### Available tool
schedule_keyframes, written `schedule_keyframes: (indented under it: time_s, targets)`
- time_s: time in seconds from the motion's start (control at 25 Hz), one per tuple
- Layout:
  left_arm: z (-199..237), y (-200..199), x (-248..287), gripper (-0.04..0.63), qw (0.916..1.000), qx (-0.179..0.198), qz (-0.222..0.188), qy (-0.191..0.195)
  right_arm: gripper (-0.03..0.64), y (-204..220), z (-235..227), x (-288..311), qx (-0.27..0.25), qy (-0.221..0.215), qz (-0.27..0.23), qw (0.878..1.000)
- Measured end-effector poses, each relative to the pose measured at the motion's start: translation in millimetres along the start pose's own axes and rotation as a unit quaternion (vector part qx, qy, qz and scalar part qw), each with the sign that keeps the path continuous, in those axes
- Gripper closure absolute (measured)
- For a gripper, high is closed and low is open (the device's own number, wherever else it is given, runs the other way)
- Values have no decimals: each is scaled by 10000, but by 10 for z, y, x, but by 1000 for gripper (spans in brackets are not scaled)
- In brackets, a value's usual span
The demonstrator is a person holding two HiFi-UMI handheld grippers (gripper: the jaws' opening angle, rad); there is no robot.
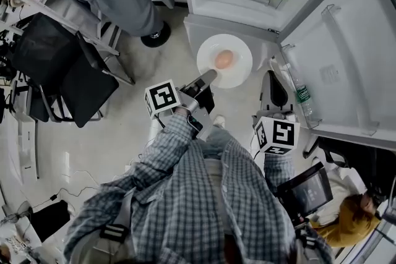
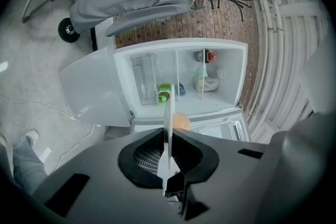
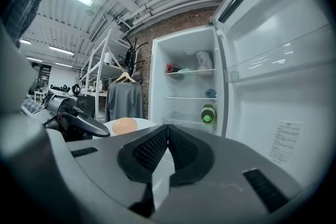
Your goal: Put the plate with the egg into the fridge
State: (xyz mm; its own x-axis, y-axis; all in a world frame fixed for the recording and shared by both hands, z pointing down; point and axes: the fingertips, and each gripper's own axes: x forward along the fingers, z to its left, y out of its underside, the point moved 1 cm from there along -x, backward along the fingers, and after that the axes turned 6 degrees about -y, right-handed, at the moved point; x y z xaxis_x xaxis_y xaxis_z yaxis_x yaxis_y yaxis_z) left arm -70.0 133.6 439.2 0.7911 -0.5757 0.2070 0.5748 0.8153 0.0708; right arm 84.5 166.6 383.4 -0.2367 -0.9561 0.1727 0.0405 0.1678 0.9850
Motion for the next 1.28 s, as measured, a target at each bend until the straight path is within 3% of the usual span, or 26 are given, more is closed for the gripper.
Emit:
schedule_keyframes:
  time_s: [0.28,0.64,0.96,1.28]
  targets:
    - [-106,-110,320,565,9997,-53,-172,134,611,-18,-293,266,-7,-159,-53,9999]
    - [-124,-239,526,565,9995,-69,-312,41,611,-71,-454,508,-29,-334,-105,9994]
    - [-57,-335,673,565,9996,-33,-237,-135,611,18,-564,581,24,-246,10,9997]
    - [-79,-516,992,565,9999,-45,-91,-14,611,48,-686,837,-65,-187,154,9997]
